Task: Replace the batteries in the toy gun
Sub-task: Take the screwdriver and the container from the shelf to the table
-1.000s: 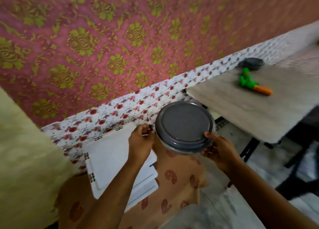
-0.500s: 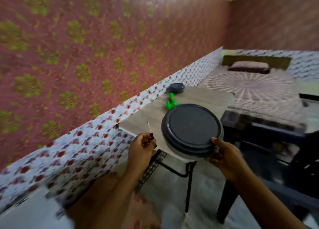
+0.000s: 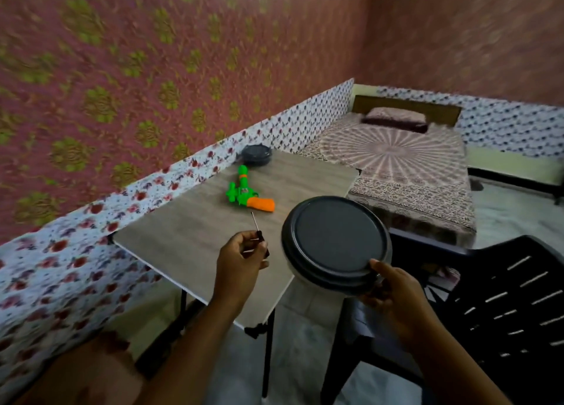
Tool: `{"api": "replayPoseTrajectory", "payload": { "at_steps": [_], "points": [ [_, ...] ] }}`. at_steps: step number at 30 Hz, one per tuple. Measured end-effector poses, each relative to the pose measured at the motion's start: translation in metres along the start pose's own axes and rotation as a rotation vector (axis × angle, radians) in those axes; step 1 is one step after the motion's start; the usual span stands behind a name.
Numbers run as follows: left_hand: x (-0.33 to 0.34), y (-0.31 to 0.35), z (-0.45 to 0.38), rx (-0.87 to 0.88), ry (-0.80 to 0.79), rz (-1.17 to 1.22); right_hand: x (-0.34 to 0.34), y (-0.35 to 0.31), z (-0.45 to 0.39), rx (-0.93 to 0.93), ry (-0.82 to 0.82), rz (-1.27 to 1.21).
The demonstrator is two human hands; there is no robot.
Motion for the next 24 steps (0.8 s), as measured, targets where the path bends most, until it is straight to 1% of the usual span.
{"api": "replayPoseTrajectory", "payload": {
  "at_steps": [4, 8, 15, 19, 24],
  "points": [
    [0.016, -0.014, -0.034, -0.011, 0.01, -0.002, 0.005, -0.007, -0.043, 0.05, -0.006, -0.018],
    [0.026, -0.034, -0.078, -0.028, 0.038, -0.005, 0.022, -0.018, -0.091, 0.058, -0.025, -0.006],
    [0.037, -0.06, -0.167, -0.074, 0.069, -0.025, 0.073, -0.049, -0.184, 0.102, -0.029, 0.031],
    [0.034, -0.068, -0.211, -0.087, 0.095, -0.033, 0.105, -0.068, -0.229, 0.114, -0.064, 0.067],
    [0.023, -0.074, -0.242, -0.098, 0.133, -0.02, 0.147, -0.084, -0.261, 0.15, -0.136, 0.063]
  ]
}}
Point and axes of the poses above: each hand's wrist, its own z-axis away from the middle knuckle, its own x-axis out of the palm, y = z × x, the point moved 2 cm from there along -z, towards the middle knuckle, and after that the axes turned 7 degrees about x, right-handed, at the moved point
